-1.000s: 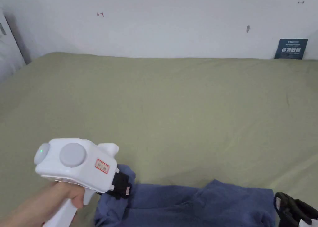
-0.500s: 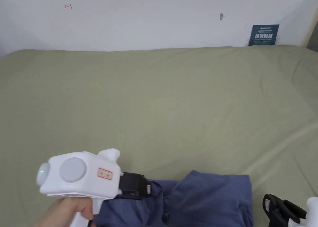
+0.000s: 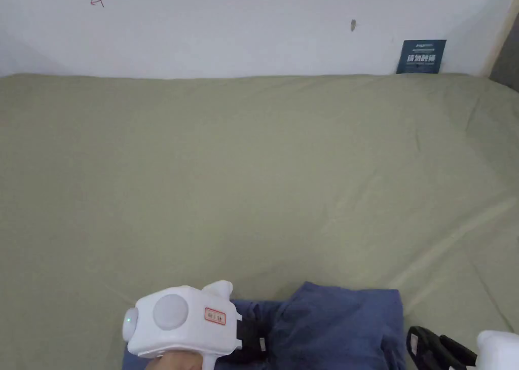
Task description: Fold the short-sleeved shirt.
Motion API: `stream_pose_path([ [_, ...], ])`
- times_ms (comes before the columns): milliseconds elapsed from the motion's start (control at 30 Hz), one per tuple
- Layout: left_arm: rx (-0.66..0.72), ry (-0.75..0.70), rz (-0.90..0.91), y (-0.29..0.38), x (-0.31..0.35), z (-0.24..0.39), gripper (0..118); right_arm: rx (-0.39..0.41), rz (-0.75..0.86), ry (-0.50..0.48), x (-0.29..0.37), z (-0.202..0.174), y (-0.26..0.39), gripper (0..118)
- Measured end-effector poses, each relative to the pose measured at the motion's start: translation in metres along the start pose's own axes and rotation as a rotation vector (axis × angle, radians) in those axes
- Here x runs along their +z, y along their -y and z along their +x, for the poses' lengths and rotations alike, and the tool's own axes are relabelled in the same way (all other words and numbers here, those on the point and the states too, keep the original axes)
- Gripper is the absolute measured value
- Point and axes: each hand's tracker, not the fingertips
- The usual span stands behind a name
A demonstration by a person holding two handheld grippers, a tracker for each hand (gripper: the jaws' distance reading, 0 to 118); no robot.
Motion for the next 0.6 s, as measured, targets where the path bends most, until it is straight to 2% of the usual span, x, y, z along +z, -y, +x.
stream_pose_path([
  [33,-0.01,-0.025,0.017,0.001,0.004,0.001,0,-0.002,-0.002,0.002,0.001,0.0,0.0,5],
  [133,-0.01,0.021,0.02,-0.002,0.029,-0.013,0,-0.001,-0.009,0.001,0.001,-0.003,0.0,5],
  [300,-0.084,0.02,0.162,0.002,0.136,-0.03,0,0.017,-0.028,-0.017,-0.011,-0.016,-0.002,5],
  [400,-0.006,-0.042,0.244,0.01,0.183,-0.072,0,0.021,-0.047,-0.041,-0.021,-0.026,-0.002,5],
  [500,0.053,-0.139,0.249,0.02,0.192,-0.112,0,0.035,-0.048,-0.052,-0.026,-0.035,-0.002,5],
  [533,0.057,-0.117,0.244,0.021,0.19,-0.123,3,0.031,-0.054,-0.06,-0.027,-0.037,-0.002,5],
  [567,0.055,-0.067,0.23,0.022,0.188,-0.131,23,0.028,-0.06,-0.067,-0.028,-0.038,-0.002,5],
  [600,0.051,0.007,0.202,0.021,0.184,-0.136,60,0.026,-0.072,-0.077,-0.031,-0.039,-0.003,5],
])
